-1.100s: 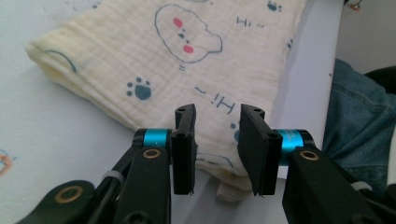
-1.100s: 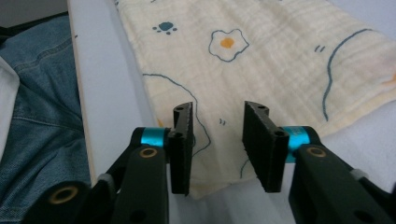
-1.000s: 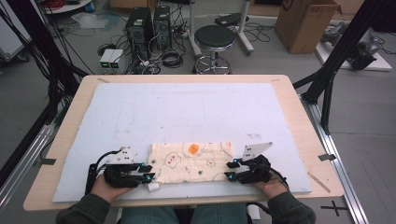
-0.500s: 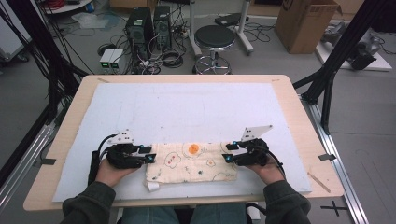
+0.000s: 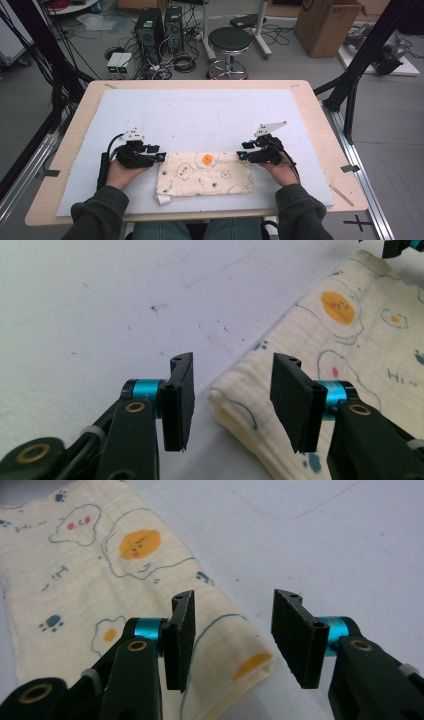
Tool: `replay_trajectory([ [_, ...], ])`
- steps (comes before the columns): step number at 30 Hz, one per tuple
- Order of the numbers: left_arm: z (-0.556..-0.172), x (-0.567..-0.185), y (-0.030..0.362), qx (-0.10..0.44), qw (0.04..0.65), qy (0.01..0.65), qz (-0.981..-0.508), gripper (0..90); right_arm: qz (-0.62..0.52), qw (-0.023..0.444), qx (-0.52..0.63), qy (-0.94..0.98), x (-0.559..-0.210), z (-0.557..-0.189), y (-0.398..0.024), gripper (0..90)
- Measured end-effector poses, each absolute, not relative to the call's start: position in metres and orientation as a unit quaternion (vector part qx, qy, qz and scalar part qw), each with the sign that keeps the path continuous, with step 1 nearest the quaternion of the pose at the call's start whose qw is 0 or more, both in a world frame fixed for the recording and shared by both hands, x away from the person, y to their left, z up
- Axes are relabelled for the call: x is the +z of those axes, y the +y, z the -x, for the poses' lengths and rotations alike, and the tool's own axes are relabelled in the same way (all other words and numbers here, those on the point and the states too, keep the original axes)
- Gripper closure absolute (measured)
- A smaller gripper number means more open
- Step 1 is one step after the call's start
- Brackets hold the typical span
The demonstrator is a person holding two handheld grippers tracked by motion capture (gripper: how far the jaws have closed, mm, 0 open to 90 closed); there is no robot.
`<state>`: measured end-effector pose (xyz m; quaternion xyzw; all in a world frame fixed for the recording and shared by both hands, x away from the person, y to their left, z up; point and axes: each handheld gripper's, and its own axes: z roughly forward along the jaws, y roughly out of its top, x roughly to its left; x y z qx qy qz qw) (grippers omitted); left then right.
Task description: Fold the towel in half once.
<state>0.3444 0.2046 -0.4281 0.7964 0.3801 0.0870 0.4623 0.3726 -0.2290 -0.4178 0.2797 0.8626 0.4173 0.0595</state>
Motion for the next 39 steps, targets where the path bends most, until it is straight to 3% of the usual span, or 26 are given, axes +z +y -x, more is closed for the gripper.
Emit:
replay_trajectory([
  [2, -0.352, -0.430, 0.203, 0.084, 0.441, 0.384, -0.807, 50.6, -0.287, 0.054, 0.414, 0.862, -0.419, -0.378, -0.229, 52.0],
  [7, -0.360, -0.433, 0.201, 0.068, 0.455, 0.396, -0.795, 54.4, -0.306, 0.031, 0.405, 0.861, -0.425, -0.388, -0.233, 54.6],
  [11, -0.364, -0.439, 0.201, 0.051, 0.432, 0.385, -0.814, 68.7, -0.311, 0.007, 0.390, 0.867, -0.430, -0.393, -0.235, 61.9],
  [14, -0.363, -0.440, 0.199, 0.053, 0.429, 0.373, -0.821, 84.6, -0.304, -0.004, 0.374, 0.876, -0.433, -0.393, -0.233, 76.1],
  [15, -0.362, -0.440, 0.199, 0.055, 0.426, 0.372, -0.823, 86.1, -0.301, -0.004, 0.370, 0.879, -0.433, -0.392, -0.232, 79.4],
  [20, -0.361, -0.438, 0.201, 0.070, 0.419, 0.374, -0.824, 87.6, -0.300, -0.007, 0.363, 0.882, -0.431, -0.390, -0.235, 85.1],
  [39, -0.384, -0.423, 0.199, 0.110, 0.436, 0.401, -0.798, 87.6, -0.318, 0.036, 0.372, 0.871, -0.417, -0.406, -0.235, 85.3],
])
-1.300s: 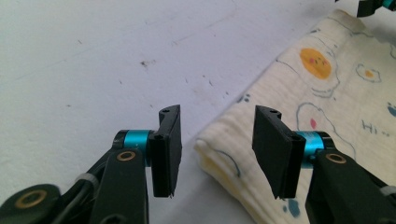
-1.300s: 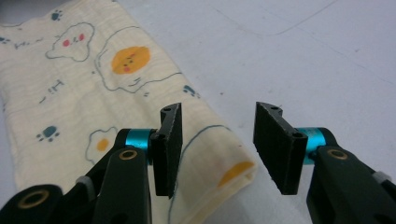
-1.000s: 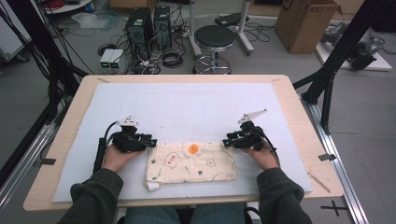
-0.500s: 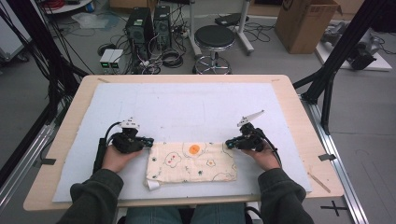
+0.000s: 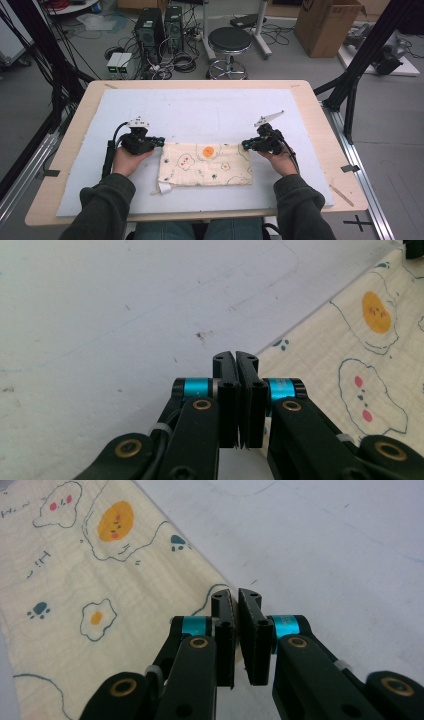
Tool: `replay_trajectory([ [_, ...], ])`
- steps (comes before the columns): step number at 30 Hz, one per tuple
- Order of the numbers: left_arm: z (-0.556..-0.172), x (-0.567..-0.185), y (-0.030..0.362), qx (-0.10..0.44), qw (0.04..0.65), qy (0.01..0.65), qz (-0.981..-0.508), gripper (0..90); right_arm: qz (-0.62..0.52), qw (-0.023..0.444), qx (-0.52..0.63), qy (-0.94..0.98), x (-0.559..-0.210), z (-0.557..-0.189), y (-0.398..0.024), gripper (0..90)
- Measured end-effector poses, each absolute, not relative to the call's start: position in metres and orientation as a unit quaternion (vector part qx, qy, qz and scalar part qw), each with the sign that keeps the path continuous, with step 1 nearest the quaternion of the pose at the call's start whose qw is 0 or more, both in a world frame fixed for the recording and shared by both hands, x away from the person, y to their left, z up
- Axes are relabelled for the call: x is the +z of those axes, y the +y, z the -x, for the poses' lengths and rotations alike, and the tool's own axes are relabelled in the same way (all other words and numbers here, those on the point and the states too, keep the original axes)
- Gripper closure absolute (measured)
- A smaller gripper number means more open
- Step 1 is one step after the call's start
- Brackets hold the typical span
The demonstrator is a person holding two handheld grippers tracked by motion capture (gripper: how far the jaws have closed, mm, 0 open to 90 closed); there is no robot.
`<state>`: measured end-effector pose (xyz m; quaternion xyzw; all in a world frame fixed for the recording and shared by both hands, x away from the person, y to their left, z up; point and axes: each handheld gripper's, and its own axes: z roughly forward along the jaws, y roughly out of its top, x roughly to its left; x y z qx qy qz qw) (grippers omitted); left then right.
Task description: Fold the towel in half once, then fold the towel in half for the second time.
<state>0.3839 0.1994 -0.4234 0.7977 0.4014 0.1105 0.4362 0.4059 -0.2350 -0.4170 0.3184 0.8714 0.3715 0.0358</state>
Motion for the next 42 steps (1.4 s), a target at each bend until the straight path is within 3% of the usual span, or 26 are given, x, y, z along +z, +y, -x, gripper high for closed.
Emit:
replay_trajectory([
  [14, -0.413, -0.432, 0.203, 0.104, 0.452, 0.434, -0.772, 86.6, -0.346, 0.048, 0.384, 0.855, -0.418, -0.441, -0.232, 83.9],
  [17, -0.414, -0.433, 0.203, 0.108, 0.456, 0.439, -0.767, 78.9, -0.346, 0.045, 0.373, 0.860, -0.423, -0.443, -0.231, 79.0],
  [19, -0.413, -0.431, 0.205, 0.105, 0.456, 0.445, -0.764, 68.2, -0.349, 0.036, 0.384, 0.854, -0.423, -0.444, -0.233, 72.5],
  [24, -0.409, -0.424, 0.206, 0.089, 0.478, 0.433, -0.759, 57.7, -0.346, 0.045, 0.404, 0.845, -0.414, -0.438, -0.236, 62.4],
  [30, -0.402, -0.418, 0.201, 0.086, 0.482, 0.412, -0.768, 54.3, -0.343, 0.040, 0.415, 0.842, -0.407, -0.431, -0.241, 53.1],
  [37, -0.403, -0.419, 0.202, 0.087, 0.477, 0.416, -0.769, 47.0, -0.340, 0.037, 0.420, 0.841, -0.406, -0.430, -0.242, 50.7],
  [42, -0.404, -0.421, 0.202, 0.083, 0.474, 0.417, -0.771, 46.9, -0.338, 0.037, 0.413, 0.845, -0.409, -0.431, -0.238, 50.7],
])
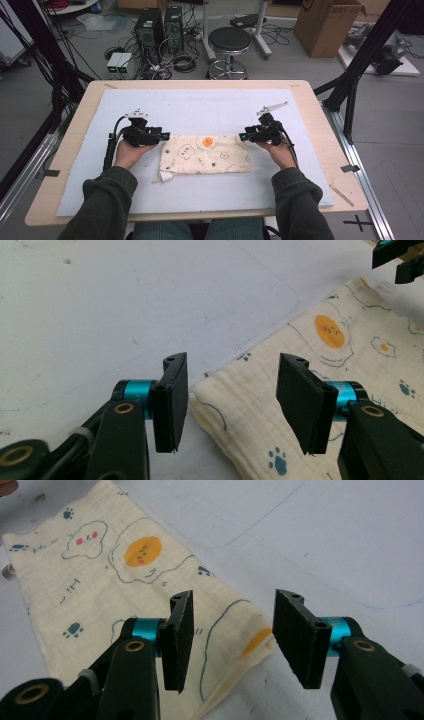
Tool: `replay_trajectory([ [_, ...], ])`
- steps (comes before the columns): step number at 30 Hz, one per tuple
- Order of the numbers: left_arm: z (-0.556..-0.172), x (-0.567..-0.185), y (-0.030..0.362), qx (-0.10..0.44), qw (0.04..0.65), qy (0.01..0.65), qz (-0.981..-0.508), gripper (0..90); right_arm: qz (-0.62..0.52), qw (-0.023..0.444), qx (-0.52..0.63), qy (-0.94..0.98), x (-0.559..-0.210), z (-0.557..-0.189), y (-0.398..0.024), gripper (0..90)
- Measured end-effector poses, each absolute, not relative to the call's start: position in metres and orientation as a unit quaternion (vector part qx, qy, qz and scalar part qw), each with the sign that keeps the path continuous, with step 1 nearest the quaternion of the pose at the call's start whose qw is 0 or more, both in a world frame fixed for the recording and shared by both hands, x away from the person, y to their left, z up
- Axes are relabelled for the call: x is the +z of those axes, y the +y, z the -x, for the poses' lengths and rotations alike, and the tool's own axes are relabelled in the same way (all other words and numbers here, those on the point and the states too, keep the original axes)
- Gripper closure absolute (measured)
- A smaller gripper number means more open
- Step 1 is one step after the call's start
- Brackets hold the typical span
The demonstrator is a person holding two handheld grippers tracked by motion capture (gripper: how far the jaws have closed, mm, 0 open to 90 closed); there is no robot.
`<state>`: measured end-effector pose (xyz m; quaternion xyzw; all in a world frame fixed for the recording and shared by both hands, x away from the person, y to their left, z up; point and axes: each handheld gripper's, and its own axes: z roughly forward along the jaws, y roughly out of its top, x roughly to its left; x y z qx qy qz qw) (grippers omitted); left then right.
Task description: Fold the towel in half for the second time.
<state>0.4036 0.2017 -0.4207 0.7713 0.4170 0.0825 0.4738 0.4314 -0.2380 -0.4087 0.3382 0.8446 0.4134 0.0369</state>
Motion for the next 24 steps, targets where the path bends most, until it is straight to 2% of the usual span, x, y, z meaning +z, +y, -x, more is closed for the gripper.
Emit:
replay_trajectory([
  [12, -0.404, -0.423, 0.199, 0.078, 0.471, 0.410, -0.777, 49.6, -0.335, 0.035, 0.410, 0.847, -0.409, -0.431, -0.237, 51.4],
  [24, -0.413, -0.434, 0.199, 0.077, 0.456, 0.430, -0.776, 50.0, -0.350, 0.028, 0.401, 0.846, -0.417, -0.438, -0.234, 52.7],
])
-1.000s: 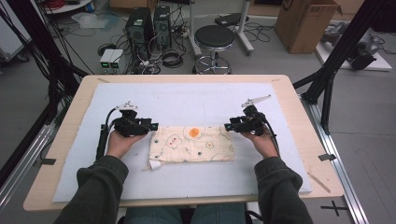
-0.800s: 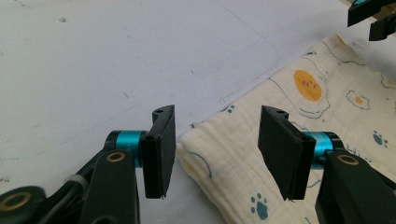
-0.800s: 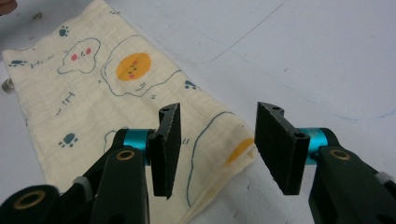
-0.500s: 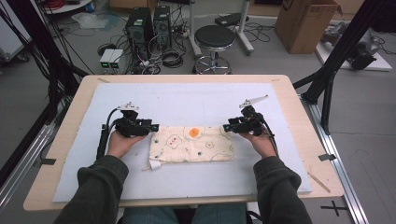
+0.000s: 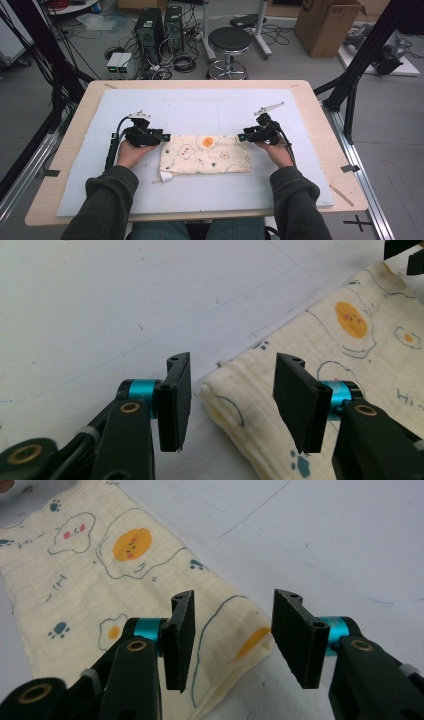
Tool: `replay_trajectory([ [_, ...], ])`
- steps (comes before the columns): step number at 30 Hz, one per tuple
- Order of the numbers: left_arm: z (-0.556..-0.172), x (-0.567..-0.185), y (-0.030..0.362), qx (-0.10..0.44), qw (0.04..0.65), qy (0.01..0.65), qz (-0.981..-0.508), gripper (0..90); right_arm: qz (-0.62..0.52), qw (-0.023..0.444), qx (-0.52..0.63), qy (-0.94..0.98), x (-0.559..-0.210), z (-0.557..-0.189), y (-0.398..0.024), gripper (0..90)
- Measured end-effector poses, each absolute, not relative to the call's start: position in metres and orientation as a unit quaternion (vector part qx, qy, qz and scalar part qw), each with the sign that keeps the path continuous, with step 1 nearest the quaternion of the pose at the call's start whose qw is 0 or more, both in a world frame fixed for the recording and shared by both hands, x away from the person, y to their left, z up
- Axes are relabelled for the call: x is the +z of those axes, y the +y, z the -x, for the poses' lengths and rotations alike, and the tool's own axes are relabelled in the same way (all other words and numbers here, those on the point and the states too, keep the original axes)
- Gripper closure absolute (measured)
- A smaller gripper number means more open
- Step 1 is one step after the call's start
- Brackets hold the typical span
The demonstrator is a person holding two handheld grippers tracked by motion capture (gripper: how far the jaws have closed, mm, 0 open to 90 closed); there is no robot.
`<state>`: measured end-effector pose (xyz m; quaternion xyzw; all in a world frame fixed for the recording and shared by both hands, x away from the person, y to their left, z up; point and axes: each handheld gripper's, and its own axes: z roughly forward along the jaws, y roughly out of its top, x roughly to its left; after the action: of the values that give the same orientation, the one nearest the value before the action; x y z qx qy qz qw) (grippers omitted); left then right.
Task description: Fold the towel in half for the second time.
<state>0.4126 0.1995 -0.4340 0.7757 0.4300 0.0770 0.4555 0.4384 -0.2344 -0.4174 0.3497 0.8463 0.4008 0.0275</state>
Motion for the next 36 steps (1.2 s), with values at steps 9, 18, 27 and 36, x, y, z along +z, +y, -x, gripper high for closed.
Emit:
replay_trajectory([
  [9, -0.416, -0.439, 0.198, 0.080, 0.444, 0.445, -0.773, 56.7, -0.363, 0.022, 0.386, 0.848, -0.427, -0.446, -0.233, 54.7],
  [18, -0.418, -0.444, 0.195, 0.083, 0.434, 0.448, -0.777, 67.1, -0.362, 0.020, 0.371, 0.855, -0.433, -0.449, -0.232, 63.1],
  [27, -0.416, -0.444, 0.190, 0.091, 0.426, 0.428, -0.792, 83.0, -0.352, 0.016, 0.360, 0.864, -0.434, -0.449, -0.230, 80.9],
  [36, -0.414, -0.437, 0.195, 0.104, 0.433, 0.432, -0.784, 85.0, -0.355, 0.006, 0.384, 0.852, -0.429, -0.448, -0.234, 83.2],
])
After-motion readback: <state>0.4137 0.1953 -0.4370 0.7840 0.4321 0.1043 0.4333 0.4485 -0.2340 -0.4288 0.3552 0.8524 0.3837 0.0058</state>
